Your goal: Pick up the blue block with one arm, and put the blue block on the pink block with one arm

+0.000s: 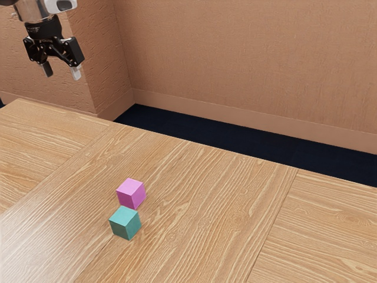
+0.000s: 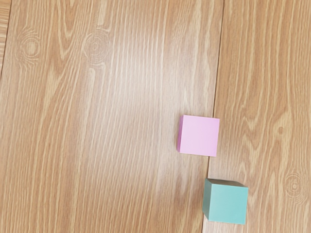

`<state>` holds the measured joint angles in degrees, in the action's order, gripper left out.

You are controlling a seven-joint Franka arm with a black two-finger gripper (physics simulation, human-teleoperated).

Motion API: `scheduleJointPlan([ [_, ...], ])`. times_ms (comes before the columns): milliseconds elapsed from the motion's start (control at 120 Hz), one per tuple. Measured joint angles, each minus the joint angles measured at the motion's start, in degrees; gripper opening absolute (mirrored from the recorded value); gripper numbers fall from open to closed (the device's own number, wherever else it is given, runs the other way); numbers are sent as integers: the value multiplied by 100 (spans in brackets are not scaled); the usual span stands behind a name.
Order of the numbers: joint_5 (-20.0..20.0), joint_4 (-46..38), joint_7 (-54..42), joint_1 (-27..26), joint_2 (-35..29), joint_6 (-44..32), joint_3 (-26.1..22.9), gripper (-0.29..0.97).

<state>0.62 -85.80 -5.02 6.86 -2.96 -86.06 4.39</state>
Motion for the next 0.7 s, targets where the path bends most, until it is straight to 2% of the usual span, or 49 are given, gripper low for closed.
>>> scheduleJointPlan([
  [217,50,65,-5,-2,-38,19,28,68],
  [283,0,932,11,4,-574,388,-2,68],
  [333,48,816,80,54,-1220,680,-359,68],
  [350,58,602,106,46,-1376,729,-517,68],
  [417,94,-1110,225,17,-2362,634,-1064,68],
  [475,125,-2742,326,10,-3362,445,-1212,68],
  [508,139,-3480,380,9,-3719,301,-1208,68],
  [583,163,-4500,490,9,-3963,-130,-1218,68],
  [700,164,-5644,747,10,-3830,-1228,-1376,68],
])
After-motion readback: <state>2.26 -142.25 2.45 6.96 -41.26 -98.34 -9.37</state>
